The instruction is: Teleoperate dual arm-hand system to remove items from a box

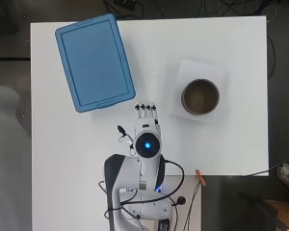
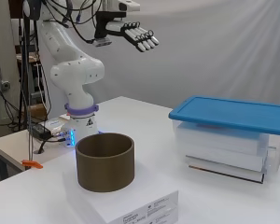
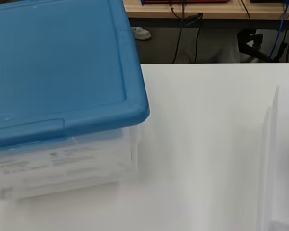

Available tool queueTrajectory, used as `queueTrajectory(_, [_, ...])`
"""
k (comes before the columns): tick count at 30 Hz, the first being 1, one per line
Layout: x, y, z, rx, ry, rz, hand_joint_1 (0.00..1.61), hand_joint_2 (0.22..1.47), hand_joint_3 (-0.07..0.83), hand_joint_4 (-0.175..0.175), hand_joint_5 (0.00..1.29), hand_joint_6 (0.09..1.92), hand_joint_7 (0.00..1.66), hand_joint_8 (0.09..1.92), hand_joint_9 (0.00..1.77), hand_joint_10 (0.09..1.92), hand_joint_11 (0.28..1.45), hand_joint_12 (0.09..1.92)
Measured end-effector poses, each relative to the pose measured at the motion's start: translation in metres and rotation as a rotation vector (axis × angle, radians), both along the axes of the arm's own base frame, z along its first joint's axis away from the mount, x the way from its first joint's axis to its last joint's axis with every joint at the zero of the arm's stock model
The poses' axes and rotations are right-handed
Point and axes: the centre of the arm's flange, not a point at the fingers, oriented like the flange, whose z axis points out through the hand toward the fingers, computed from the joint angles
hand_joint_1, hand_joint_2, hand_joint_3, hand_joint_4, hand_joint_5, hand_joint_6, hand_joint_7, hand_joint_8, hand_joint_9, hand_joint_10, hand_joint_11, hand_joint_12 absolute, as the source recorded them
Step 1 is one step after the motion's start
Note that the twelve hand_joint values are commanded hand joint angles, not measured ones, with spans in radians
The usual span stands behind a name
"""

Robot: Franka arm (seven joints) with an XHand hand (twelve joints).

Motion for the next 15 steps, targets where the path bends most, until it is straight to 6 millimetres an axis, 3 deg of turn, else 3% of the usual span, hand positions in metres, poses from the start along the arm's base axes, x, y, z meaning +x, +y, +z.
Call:
queueTrajectory(4, [-0.053, -0.037, 0.007, 0.044, -0.062, 0.021, 0.09, 1.01, 0.008, 0.028, 0.25, 0.09, 0.31, 0.09, 0.37, 0.09, 0.43, 0.09])
queueTrajectory(7, [-0.071, -0.040, -0.015, 0.039, -0.044, 0.079, 0.08, 1.01, 0.006, 0.028, 0.27, 0.09, 0.31, 0.09, 0.35, 0.09, 0.43, 0.09])
queueTrajectory(10, [-0.067, -0.034, -0.039, 0.039, 0.004, 0.139, 0.09, 1.01, 0.005, 0.004, 0.26, 0.09, 0.30, 0.09, 0.35, 0.09, 0.43, 0.09])
queueTrajectory(15, [-0.028, 0.004, -0.059, -0.008, 0.063, 0.206, 0.11, 1.02, 0.005, -0.009, 0.27, 0.09, 0.30, 0.09, 0.33, 0.09, 0.42, 0.09])
